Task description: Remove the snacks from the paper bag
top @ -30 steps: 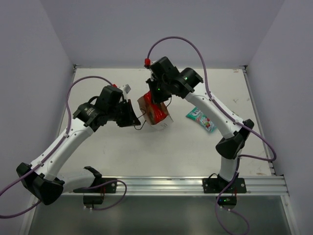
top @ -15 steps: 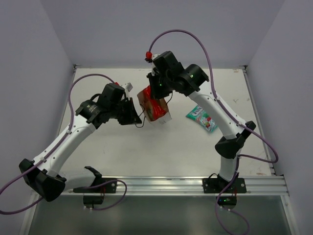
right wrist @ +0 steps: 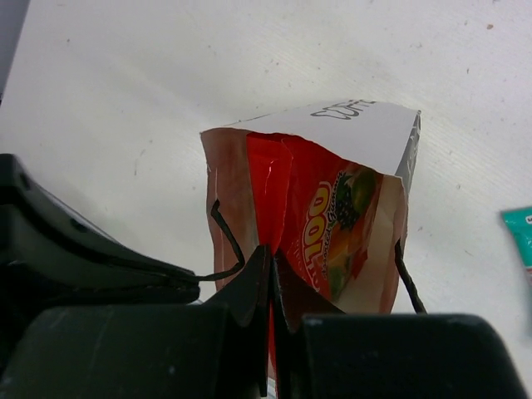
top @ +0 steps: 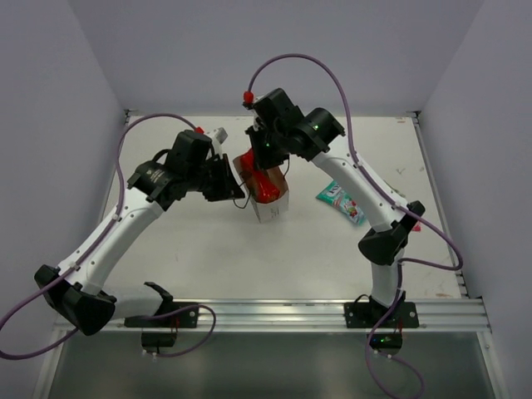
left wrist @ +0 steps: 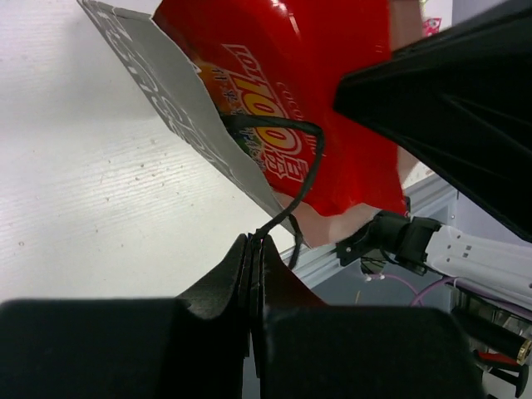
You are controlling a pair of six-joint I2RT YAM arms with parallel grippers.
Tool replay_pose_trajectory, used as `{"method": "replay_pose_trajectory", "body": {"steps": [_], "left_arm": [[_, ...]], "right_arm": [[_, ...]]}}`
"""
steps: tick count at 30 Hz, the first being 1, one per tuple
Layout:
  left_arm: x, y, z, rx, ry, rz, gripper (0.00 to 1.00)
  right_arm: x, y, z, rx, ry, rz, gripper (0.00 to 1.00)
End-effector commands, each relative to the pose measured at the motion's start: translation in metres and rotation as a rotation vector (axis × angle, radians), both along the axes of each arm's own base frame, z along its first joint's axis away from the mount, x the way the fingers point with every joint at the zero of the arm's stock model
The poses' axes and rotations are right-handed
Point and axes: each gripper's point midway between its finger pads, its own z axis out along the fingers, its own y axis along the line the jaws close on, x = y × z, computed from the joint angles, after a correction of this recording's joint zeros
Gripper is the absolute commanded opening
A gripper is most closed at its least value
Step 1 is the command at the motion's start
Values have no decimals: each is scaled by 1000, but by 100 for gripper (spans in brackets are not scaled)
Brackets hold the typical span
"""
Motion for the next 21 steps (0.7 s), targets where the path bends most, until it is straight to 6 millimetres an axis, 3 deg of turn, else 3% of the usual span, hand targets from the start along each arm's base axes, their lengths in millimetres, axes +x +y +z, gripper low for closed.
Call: {"method": "replay_pose_trajectory", "body": {"steps": [1,4,6,7,8,10,12,15,16,17,19,21], "left_arm": [[4,-2,-11,7,-4,-23,0],[3,-3,-11,-5,-2,-25,0],[4,-3,-10,-3,-5,-22,0],[4,-2,-8,-2,-10,-21,0],[5,-1,-9,4,-10,-15,0],[5,0,-12,12,-5,-13,0],[5,1,-18,22,1,-7,0],[9,7,-30,58,11,9,0],[10,7,-32,61,16,9,0],[10,6,-31,57,19,4,0],[11,4,-29,47,13,5,0],[10,5,-32,50,21,6,0]], "right_arm": [[-6,6,64,180,-112,15,0],[-5,8,12,83,-9,5,0],[-7,8,27,89,-24,-1,0],[-9,11,39,109,-50,6,0],[-8,12,64,162,-101,9,0],[-10,13,82,211,-136,26,0],[-13,16,71,211,-122,46,0],[-11,13,26,105,-38,27,0],[-13,14,29,99,-34,28,0],[-14,16,58,151,-87,32,0],[-17,14,85,205,-140,34,0],[-14,14,93,240,-168,29,0]]}}
